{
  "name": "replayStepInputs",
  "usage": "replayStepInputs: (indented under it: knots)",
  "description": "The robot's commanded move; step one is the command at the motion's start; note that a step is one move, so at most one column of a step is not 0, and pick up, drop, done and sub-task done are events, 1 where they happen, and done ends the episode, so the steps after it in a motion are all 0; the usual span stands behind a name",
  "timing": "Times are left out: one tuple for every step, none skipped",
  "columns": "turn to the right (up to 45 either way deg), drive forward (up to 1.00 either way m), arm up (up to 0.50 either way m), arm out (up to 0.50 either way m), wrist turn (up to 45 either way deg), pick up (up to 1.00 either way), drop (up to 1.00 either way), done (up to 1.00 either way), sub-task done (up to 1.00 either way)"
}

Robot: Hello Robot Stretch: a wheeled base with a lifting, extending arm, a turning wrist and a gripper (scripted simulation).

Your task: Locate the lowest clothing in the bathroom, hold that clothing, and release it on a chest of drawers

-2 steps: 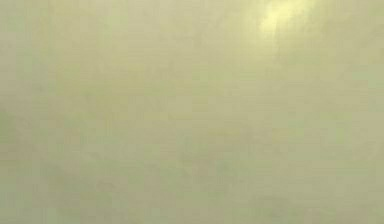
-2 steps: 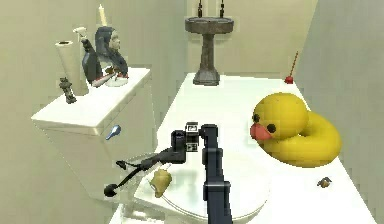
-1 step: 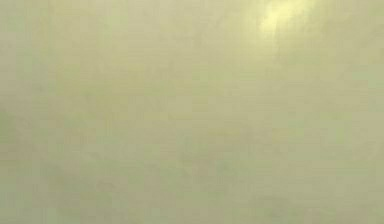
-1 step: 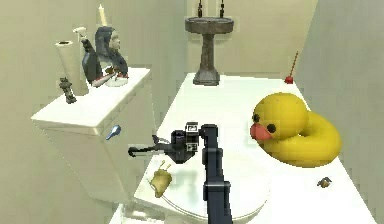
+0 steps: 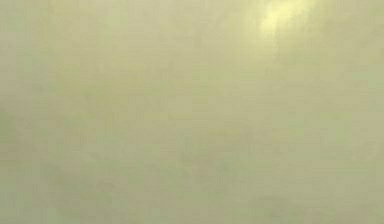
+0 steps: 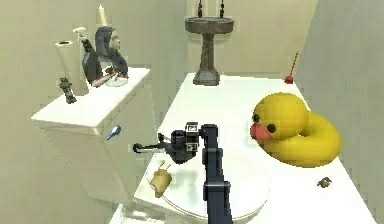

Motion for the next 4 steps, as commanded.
replayStepInputs:
  knots:
    - [0.0, 0.0, -0.3, 0.0, 0.0, 0.0, 0.0, 0.0, 0.0]
    - [0.0, 0.0, 0.0, 0.0, 0.0, 1.0, 0.0, 0.0, 0.0]
    - [0.0, 0.0, 0.1, 0.0, 0.0, 0.0, 0.0, 0.0, 0.0]
    - [0.0, 0.0, 0.4, 0.0, 0.0, 0.0, 0.0, 0.0, 0.0]
